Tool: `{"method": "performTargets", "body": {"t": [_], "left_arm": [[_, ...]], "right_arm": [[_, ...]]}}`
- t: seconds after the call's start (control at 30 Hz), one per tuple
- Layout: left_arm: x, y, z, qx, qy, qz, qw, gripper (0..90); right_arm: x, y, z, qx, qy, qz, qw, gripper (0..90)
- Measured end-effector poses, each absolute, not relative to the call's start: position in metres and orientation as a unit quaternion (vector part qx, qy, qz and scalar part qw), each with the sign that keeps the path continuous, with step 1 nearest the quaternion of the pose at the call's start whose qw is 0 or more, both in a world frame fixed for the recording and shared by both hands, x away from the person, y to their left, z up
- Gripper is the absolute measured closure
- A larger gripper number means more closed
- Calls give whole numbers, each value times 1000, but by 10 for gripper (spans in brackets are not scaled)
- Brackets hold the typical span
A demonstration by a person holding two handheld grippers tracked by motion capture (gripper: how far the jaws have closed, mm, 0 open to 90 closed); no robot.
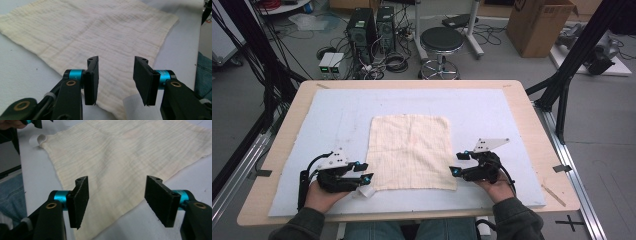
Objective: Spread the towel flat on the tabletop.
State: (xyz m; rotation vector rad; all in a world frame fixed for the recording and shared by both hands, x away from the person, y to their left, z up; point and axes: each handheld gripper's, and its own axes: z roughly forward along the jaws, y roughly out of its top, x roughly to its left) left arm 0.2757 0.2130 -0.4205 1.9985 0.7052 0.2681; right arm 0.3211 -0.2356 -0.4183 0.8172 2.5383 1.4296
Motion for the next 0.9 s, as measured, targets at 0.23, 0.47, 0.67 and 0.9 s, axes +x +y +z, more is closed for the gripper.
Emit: {"method": "performTargets", "body": {"t": [0.23,0.47,0.67,0.9], "left_arm": [[278,212,-418,810,297,136,487,451],[280,209,-418,810,298,144,485,403],[282,209,-418,805,307,146,486,386],[285,207,-417,803,309,154,486,367]], "right_arm": [[329,-229,-417,287,827,480,61,265],[337,-225,-414,292,822,485,66,214],[341,-226,-414,293,826,477,68,213],[344,-227,-411,294,825,477,69,212]]}}
